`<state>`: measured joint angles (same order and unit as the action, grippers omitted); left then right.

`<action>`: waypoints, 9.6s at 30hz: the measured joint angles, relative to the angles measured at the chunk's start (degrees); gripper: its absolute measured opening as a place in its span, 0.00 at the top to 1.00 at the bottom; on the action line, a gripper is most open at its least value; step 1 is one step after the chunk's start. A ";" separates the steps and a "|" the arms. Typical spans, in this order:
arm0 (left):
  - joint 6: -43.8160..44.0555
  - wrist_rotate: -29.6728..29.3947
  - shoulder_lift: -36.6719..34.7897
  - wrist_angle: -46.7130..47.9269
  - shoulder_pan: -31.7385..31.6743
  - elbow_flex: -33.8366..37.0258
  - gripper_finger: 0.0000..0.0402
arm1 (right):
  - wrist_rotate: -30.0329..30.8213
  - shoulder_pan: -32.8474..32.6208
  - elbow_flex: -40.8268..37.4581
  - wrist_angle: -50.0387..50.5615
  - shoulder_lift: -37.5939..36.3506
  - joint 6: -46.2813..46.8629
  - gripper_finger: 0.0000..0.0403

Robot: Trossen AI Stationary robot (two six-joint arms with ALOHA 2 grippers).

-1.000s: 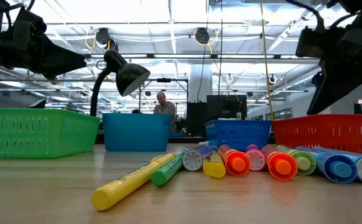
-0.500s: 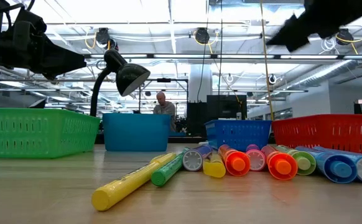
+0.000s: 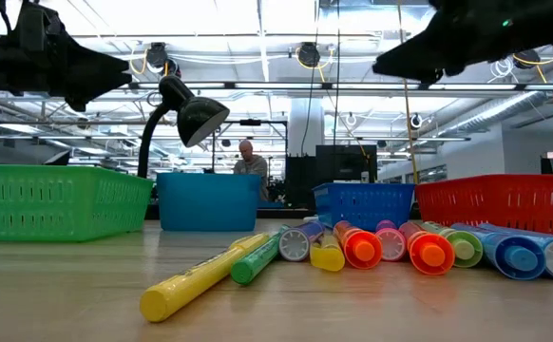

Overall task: Pick & Place Markers
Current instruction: Adjust the top highlighter pens, then put the green highlighter pen into the red bin

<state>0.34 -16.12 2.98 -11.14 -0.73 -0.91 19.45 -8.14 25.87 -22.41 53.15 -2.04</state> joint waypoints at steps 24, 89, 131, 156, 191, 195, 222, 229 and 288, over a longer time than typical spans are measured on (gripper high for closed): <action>0.13 0.00 0.00 0.17 0.00 0.00 0.54 | -18.15 37.93 40.32 39.30 31.65 -8.36 0.68; 0.13 -0.02 0.00 0.17 0.02 0.00 0.54 | -22.49 31.76 72.34 60.63 71.71 -63.88 1.00; 0.12 -0.02 0.00 0.24 0.02 0.00 0.54 | -20.65 35.10 69.30 49.86 71.06 -96.72 1.00; 0.13 -0.02 0.02 0.24 0.00 0.00 0.54 | -15.73 32.87 67.01 63.29 70.66 -85.95 1.00; 0.11 0.00 0.01 0.24 0.00 -0.02 0.54 | -32.66 32.40 64.63 61.63 64.93 -80.46 1.00; 0.11 -0.01 0.01 0.32 0.00 -0.02 0.54 | -27.55 31.71 62.42 54.94 64.93 -82.96 1.00; 0.11 -0.44 0.00 0.54 0.00 -0.02 0.54 | -17.50 32.06 62.57 61.78 67.79 -80.62 1.00; 0.11 -0.44 0.00 0.59 0.00 -0.02 0.54 | -10.61 32.04 62.36 63.72 66.88 -74.63 1.00; 0.12 -0.46 0.00 0.57 0.00 -0.02 0.54 | -11.44 41.86 58.71 39.28 47.52 -43.75 0.37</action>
<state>0.46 -16.58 2.99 -10.57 -0.73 -0.93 8.01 33.73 84.58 16.86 100.67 -45.80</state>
